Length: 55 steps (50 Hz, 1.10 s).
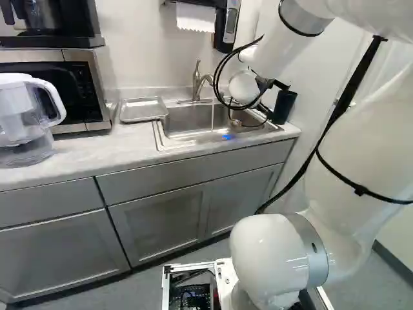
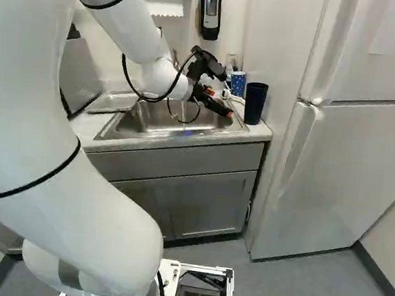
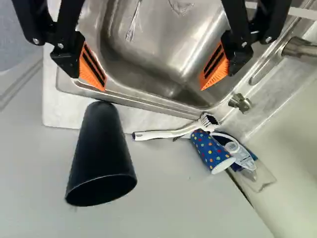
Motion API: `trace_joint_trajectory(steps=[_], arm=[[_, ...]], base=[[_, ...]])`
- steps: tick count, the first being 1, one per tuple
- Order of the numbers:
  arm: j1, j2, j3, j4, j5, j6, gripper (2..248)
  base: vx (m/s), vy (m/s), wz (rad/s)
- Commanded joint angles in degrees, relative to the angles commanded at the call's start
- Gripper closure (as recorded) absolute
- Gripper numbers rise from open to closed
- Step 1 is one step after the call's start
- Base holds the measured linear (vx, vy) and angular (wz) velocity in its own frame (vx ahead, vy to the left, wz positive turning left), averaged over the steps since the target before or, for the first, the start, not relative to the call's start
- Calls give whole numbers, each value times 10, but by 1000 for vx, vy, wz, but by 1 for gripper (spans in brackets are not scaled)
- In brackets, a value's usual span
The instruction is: Rinse the cup and place it in the tray
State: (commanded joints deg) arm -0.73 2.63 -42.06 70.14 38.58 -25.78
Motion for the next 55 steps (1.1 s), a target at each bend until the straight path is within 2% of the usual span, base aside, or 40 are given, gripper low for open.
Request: trace_joint_trajectory(steps=[29, 55], arm=[[1, -49, -11, 36, 107, 0, 3], [2, -118, -47, 69, 206, 0, 3]], base=[[0, 0, 0], [0, 0, 0]])
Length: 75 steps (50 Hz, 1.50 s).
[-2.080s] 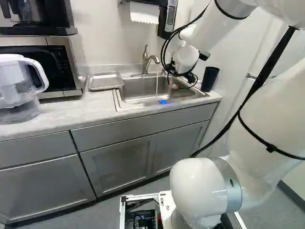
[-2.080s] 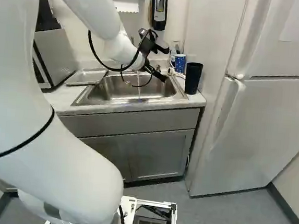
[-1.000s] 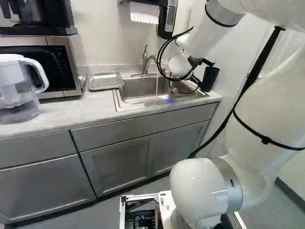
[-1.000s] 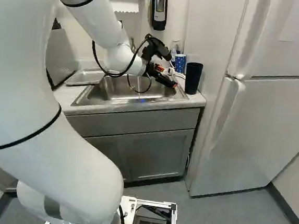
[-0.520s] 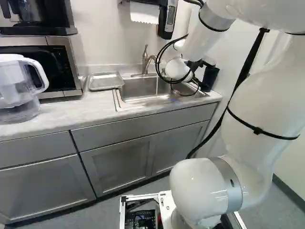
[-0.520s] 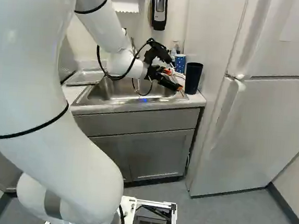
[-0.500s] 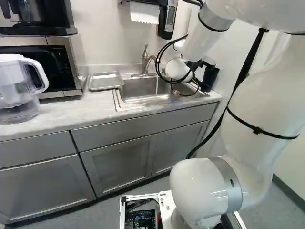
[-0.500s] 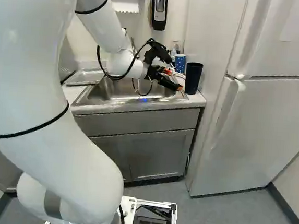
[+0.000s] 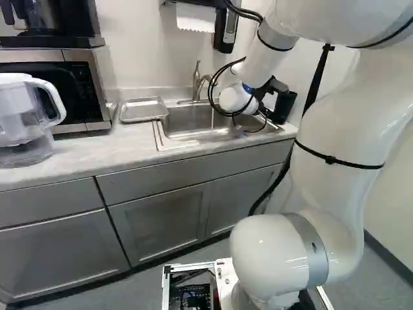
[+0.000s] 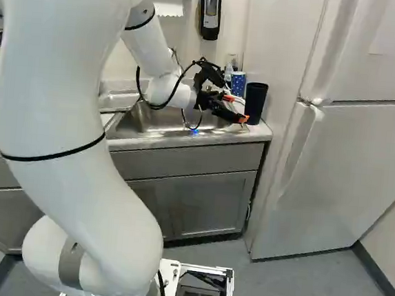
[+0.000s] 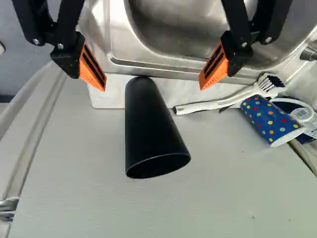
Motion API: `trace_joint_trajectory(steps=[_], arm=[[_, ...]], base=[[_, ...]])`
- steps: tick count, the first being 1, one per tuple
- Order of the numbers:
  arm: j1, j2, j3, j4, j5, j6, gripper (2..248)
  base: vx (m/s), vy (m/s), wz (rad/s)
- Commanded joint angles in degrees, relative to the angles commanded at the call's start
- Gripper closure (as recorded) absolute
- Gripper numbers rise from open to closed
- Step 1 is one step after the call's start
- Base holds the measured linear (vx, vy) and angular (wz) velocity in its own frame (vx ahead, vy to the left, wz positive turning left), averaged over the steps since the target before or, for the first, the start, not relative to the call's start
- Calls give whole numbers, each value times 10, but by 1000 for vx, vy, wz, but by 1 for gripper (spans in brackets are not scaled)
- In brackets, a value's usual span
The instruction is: Rinse the cup and place it in the tray
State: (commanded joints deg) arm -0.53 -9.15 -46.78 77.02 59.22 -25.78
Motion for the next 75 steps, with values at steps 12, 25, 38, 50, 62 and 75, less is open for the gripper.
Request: trace_joint_trajectory(steps=[12, 25, 38, 50, 62, 75], arm=[[0, -20, -23, 15, 47, 0, 3], [-1, -44, -51, 24, 70, 0, 3], [-7, -74, -87, 24, 70, 0, 3], [-8, -76, -90, 24, 70, 0, 3], [-8, -76, -90, 24, 70, 14, 3], [-8, -76, -90, 24, 70, 18, 3]], base=[[0, 0, 0], [0, 0, 0], [0, 0, 0], [0, 0, 0], [0, 0, 0], [0, 0, 0]])
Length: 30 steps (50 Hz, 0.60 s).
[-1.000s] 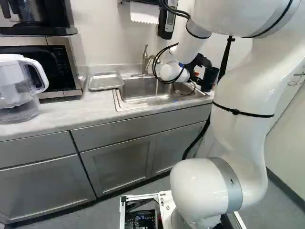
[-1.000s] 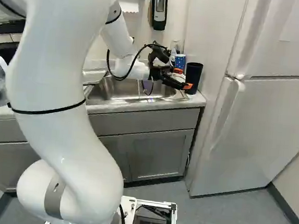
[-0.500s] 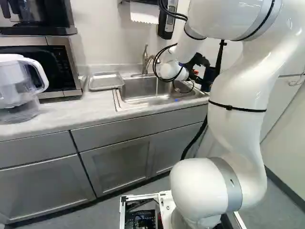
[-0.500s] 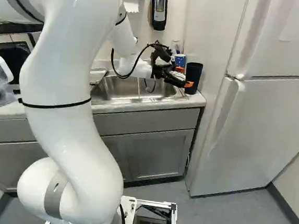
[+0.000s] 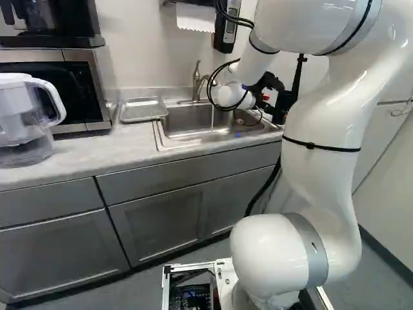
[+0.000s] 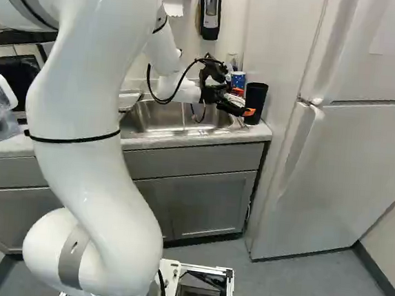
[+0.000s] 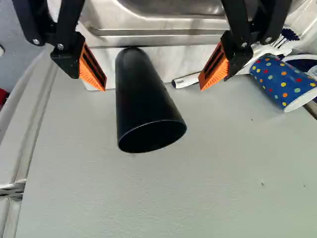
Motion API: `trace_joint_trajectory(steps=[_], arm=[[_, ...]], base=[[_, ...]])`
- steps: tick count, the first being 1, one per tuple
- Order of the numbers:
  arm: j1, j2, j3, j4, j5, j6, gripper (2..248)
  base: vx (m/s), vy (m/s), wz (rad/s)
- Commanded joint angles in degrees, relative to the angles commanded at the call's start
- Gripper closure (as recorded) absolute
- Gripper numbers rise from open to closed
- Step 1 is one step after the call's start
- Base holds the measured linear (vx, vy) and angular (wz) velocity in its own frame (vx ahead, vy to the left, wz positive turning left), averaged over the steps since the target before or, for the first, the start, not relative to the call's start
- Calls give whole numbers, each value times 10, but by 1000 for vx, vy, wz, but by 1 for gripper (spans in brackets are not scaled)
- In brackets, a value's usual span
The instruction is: Rinse the cup and place it in the tray
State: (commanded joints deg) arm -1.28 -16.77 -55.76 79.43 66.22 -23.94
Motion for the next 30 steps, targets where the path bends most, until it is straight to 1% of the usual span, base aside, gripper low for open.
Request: trace_joint_trajectory(steps=[6, 10, 22, 30], arm=[[0, 0, 0, 0, 0, -1, 3], [0, 0, 0, 0, 0, -14, 3], [0, 0, 0, 0, 0, -79, 3], [-5, -4, -4, 0, 0, -127, 3]], base=[[0, 0, 0], [0, 0, 0], [0, 0, 0], [0, 0, 0]])
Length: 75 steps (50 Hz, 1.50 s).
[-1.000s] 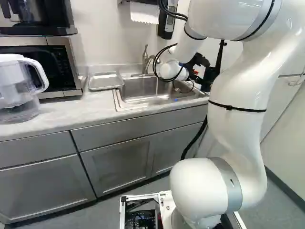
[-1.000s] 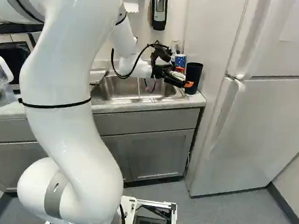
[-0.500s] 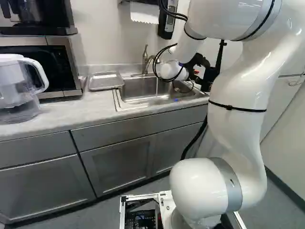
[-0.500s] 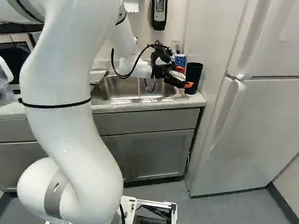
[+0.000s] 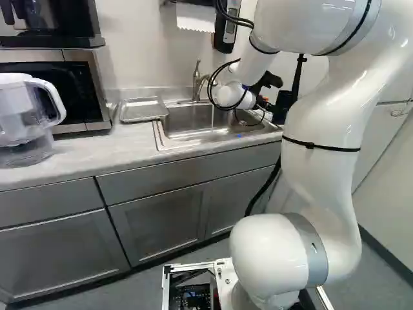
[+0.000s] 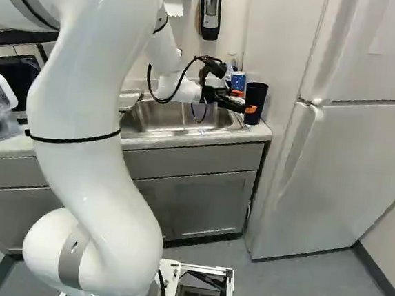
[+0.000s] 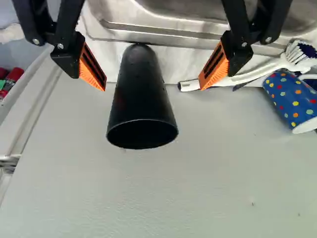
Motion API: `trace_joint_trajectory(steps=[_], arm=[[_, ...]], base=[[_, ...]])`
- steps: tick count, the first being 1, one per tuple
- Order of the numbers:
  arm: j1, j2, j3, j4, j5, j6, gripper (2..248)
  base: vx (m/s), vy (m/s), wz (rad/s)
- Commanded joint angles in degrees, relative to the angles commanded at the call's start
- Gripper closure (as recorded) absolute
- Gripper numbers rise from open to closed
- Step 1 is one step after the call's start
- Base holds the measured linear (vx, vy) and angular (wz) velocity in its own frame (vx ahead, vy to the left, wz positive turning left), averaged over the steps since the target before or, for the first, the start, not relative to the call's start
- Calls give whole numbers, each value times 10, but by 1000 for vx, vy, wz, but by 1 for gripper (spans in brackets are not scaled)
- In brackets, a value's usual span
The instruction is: Rinse the cup and place it in the tray
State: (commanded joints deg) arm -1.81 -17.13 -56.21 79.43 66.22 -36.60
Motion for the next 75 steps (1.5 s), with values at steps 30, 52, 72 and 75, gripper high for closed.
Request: trace_joint_trajectory(steps=[30, 52, 72, 75], arm=[[-19, -13, -16, 0, 0, -114, 3], [-45, -17, -21, 0, 0, -114, 3], [-45, -17, -21, 0, 0, -114, 71], [-45, -17, -21, 0, 0, -114, 108]], base=[[0, 0, 0], [0, 0, 0], [0, 0, 0], [0, 0, 0]])
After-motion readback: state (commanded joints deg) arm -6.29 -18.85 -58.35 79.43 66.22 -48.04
